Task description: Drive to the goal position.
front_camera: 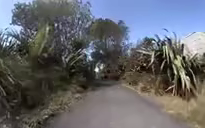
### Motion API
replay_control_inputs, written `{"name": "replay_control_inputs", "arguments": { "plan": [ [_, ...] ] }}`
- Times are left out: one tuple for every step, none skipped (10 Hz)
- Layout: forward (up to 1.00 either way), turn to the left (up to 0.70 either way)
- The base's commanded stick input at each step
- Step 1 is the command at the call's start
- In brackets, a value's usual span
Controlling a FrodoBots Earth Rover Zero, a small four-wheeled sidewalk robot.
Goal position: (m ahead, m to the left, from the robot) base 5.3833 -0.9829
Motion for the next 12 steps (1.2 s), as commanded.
{"name": "replay_control_inputs", "arguments": {
  "plan": [
    [0.85, 0.00],
    [0.85, 0.00],
    [0.85, 0.00],
    [0.85, 0.00],
    [0.85, -0.34],
    [0.85, -0.34],
    [0.85, -0.34],
    [0.85, 0.00],
    [0.85, 0.00],
    [0.85, 0.00],
    [0.85, 0.00],
    [0.85, 0.00]
  ]
}}
